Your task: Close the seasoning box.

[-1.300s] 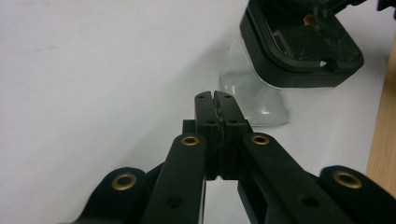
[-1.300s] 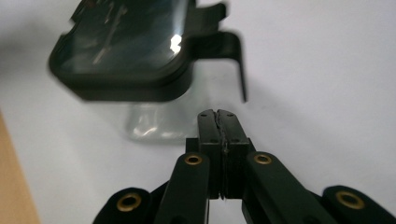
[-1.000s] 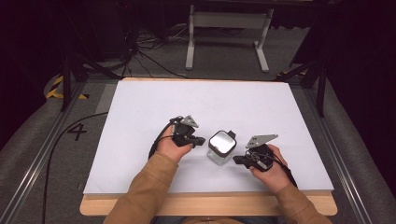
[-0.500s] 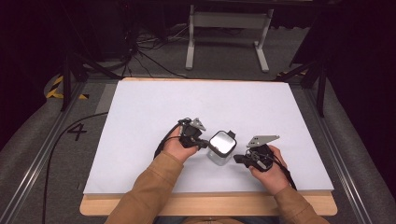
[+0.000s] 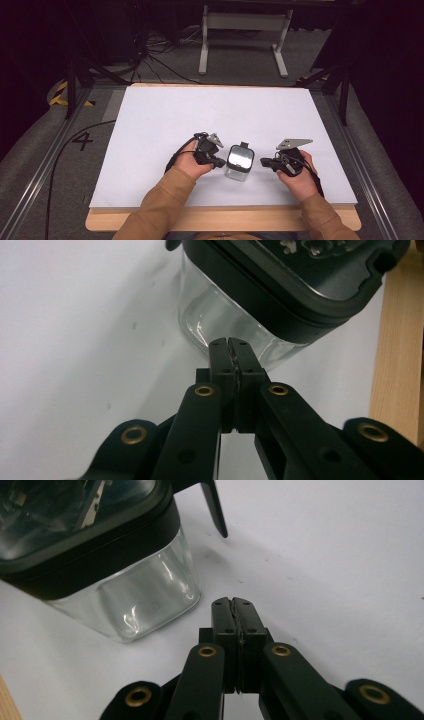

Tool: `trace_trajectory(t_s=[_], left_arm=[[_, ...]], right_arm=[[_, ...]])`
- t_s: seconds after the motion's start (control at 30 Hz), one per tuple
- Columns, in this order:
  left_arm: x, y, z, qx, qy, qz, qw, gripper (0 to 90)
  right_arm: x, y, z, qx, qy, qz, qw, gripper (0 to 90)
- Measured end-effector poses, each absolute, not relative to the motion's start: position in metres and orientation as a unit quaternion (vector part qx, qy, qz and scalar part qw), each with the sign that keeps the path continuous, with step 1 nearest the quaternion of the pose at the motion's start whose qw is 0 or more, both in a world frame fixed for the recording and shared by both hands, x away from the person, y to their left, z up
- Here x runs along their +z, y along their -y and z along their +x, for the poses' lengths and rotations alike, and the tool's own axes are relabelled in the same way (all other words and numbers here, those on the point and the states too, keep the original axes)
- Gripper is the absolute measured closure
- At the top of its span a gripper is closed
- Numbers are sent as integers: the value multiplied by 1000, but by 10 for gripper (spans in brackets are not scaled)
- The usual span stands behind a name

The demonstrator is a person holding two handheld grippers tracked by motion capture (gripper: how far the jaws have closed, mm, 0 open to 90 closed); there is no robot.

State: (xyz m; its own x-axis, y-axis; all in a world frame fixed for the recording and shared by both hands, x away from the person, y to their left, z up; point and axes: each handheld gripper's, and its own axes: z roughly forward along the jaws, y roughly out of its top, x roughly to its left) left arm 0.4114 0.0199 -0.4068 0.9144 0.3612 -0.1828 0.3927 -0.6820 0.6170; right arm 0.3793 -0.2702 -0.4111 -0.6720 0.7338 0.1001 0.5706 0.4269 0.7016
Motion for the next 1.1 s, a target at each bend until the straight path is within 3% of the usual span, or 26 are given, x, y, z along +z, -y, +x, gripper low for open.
trace_trajectory(t_s=[0.47,0.67,1.1], left_arm=[[-398,-24,402,-25,-212,906,365,894],[-383,-64,401,4,-251,882,399,873],[-376,-147,394,58,-353,840,408,830]], right_arm=[[-406,275,386,378,-832,389,112,900],[-388,289,393,399,-820,393,122,900],[-362,314,417,417,-806,394,150,893]])
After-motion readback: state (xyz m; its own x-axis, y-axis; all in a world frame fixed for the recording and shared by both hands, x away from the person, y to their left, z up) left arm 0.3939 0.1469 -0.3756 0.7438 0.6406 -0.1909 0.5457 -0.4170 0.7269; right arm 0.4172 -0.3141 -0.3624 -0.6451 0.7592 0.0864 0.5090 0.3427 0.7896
